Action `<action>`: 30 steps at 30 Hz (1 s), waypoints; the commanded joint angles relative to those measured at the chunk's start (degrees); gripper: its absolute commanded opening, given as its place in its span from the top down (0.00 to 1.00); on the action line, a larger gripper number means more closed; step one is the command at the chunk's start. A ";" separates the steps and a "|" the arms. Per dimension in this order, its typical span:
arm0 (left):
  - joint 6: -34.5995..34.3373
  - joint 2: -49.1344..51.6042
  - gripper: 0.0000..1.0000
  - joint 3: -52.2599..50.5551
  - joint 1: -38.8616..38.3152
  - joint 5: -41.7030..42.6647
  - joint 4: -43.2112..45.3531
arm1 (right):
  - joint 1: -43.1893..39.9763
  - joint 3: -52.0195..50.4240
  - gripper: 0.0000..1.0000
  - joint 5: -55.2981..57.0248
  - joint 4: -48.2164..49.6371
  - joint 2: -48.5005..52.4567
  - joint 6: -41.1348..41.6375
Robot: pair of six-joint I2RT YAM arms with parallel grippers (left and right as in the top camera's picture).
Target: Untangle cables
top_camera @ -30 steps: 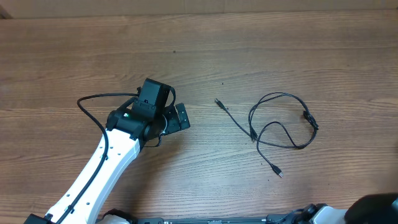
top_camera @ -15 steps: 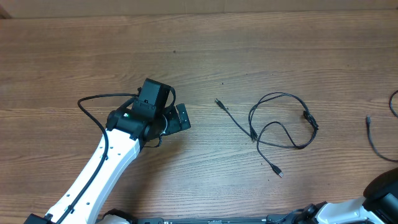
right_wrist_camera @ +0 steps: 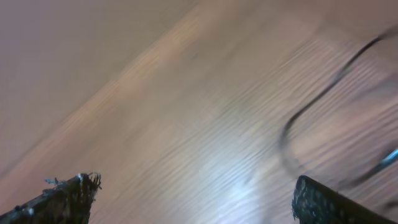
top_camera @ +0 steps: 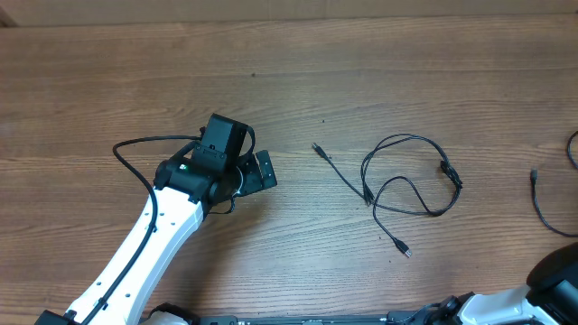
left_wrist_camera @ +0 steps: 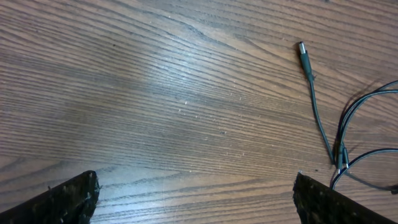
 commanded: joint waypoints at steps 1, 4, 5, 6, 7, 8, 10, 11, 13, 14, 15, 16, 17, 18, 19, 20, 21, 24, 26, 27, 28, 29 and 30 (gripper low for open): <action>-0.37 0.44 0.00 0.44 -0.24 0.00 0.02 | 5.35 0.37 0.00 -6.91 -6.10 -0.11 -5.11; -0.37 0.44 0.00 0.44 -0.24 -0.22 0.00 | 10.78 0.28 0.00 -3.39 -13.51 0.02 -8.28; -0.37 0.44 0.01 0.44 -0.24 -0.24 0.00 | 12.66 0.09 0.00 -1.33 -15.87 0.09 -8.72; -0.37 0.44 0.00 0.44 -0.24 -0.55 0.02 | 15.04 -0.46 0.00 1.92 -18.51 0.15 -8.87; -0.37 0.44 0.00 0.44 -0.24 -1.25 -0.02 | 17.18 -1.11 0.00 4.81 -20.81 0.28 -9.38; -0.39 0.44 0.00 0.44 -0.24 -2.10 -0.09 | 18.78 -1.79 0.00 6.84 -22.18 0.37 -9.75; -0.42 0.44 0.00 0.44 -0.24 -3.04 -0.17 | 21.38 -3.13 0.00 9.81 -23.85 0.48 -9.75; -0.39 0.44 0.00 0.44 -0.17 -3.21 -0.20 | 22.69 -3.89 0.00 11.21 -24.52 0.50 -9.73; -0.39 0.44 0.00 0.44 -0.13 -4.17 -0.22 | 25.09 -5.86 0.00 13.55 -25.38 0.50 -9.73; -0.39 0.44 0.00 0.44 -0.13 -5.09 -0.24 | 25.70 -6.67 0.00 14.38 -25.51 0.50 -9.73; -0.39 0.44 0.00 0.44 -0.13 -6.29 -0.20 | 26.21 -7.56 0.00 15.41 -25.66 0.50 -9.73; -0.44 0.44 0.00 0.44 -0.13 -7.10 -0.13 | 26.62 -8.57 0.00 16.46 -25.73 0.50 -9.73; -0.90 0.44 0.00 0.44 -0.13 -7.78 -0.11 | 26.84 -9.44 0.00 17.05 -25.79 0.50 -9.75; -1.51 0.44 0.00 0.44 -0.13 -8.59 -0.07 | 26.97 -10.62 0.00 17.31 -25.88 0.50 -9.75; -2.16 0.44 0.01 0.44 -0.13 -9.31 -0.02 | 26.97 -11.65 0.00 17.31 -25.86 0.50 -9.79; -2.62 0.44 0.00 0.44 -0.13 -10.03 0.09 | 26.97 -12.72 0.02 17.25 -25.83 0.50 -10.10; -3.50 0.44 0.00 0.44 -0.13 -11.04 0.22 | 26.99 -14.03 0.03 17.25 -25.81 0.50 -10.19; -4.98 0.44 0.00 0.44 0.28 -12.55 0.72 | 27.26 -18.23 0.03 13.05 -25.16 0.50 -12.61; -5.53 0.44 0.00 0.44 1.20 -12.52 0.83 | 27.58 -20.55 0.04 10.93 -24.20 0.50 -14.49; -6.01 0.44 0.00 0.44 1.79 -12.55 0.76 | 27.91 -21.73 0.05 10.84 -23.19 0.50 -14.67; -6.01 0.44 0.00 0.44 2.32 -12.52 0.72 | 28.24 -22.67 0.06 10.82 -22.18 0.50 -14.73; -6.01 0.44 0.01 0.44 3.30 -12.26 0.72 | 28.85 -24.15 0.10 10.49 -20.44 0.50 -16.26; -5.99 0.44 0.00 0.44 3.76 -11.87 0.72 | 29.44 -25.20 0.13 10.01 -19.04 0.50 -17.09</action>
